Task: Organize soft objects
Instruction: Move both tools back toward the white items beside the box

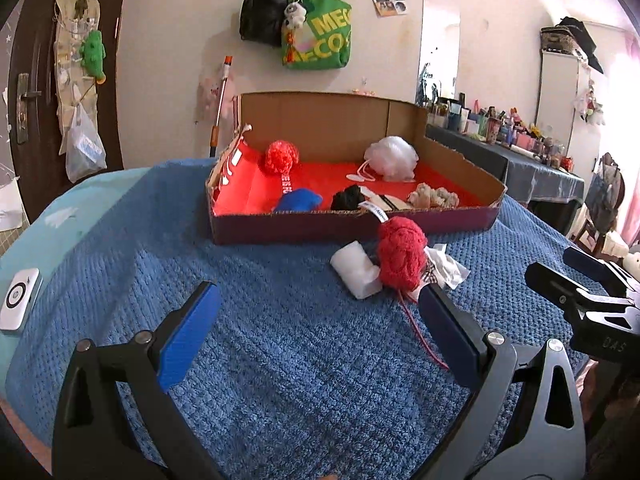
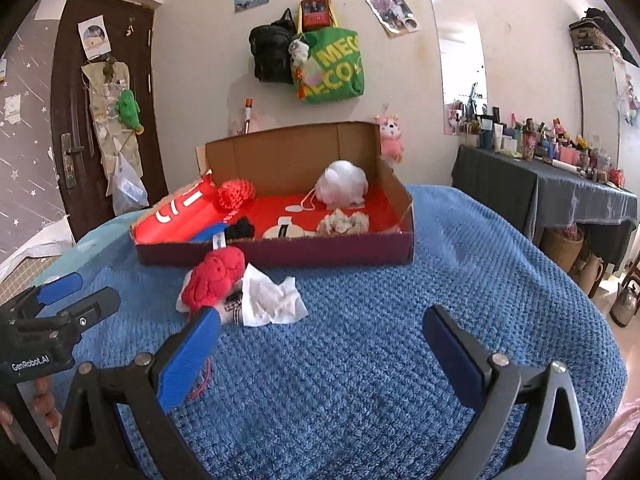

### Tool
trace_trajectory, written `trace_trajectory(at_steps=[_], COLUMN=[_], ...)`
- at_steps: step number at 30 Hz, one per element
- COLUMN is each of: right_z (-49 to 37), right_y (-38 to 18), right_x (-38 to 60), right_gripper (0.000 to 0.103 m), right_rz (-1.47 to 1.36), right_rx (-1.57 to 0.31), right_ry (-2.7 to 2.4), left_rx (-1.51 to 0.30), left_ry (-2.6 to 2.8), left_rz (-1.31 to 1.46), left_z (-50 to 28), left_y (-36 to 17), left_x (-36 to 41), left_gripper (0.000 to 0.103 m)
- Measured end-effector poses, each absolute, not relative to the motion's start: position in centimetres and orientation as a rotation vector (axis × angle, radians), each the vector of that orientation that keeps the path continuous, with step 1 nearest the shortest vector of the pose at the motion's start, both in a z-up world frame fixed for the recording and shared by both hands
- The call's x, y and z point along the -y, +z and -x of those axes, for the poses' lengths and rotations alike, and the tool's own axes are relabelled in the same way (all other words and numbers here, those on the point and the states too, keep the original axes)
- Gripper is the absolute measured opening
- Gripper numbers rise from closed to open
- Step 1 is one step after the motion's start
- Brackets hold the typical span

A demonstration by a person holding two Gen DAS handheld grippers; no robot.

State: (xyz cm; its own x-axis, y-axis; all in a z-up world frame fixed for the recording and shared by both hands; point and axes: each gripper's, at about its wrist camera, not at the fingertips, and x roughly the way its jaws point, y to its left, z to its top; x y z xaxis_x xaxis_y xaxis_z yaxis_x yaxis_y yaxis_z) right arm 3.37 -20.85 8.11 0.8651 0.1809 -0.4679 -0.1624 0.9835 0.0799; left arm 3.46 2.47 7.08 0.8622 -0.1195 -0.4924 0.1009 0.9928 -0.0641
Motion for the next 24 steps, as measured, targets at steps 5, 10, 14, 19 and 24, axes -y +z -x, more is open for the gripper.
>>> trace_trajectory(at_steps=[5,10,14,19,24], right_z=[-3.7,-4.7,-6.2,-8.5,-10.4], right_y=[8.0,8.4,8.7,8.3,7.6], right_x=[20.6,20.3,20.2,20.1,20.0], right_gripper=[0.103,0.103,0.103,0.103,0.103], right_rz=[-0.032,-0.02,-0.024,-0.042,-0.042], right_rx=[-0.51,-0.542,-0.579,-0.653,-0.718], right_ry=[0.191,0.214,0.232,0.261,0.265], left_rx=[-0.541,-0.583,-0.628,-0.719,-0.79], left_ry=[-0.115,-0.126,-0.133,-0.171,-0.177], left_rz=[0.045,0.049,0.055,0.062,0.088], left_z=[-4.0,-5.5,-7.2,-9.6,-12.1], left_y=[7.1,7.8,7.8,7.0,6.2], left_x=[-2.6,-2.9,-3.2,-3.2,-3.6], left_gripper=[0.101,0.101,0.101,0.101,0.101])
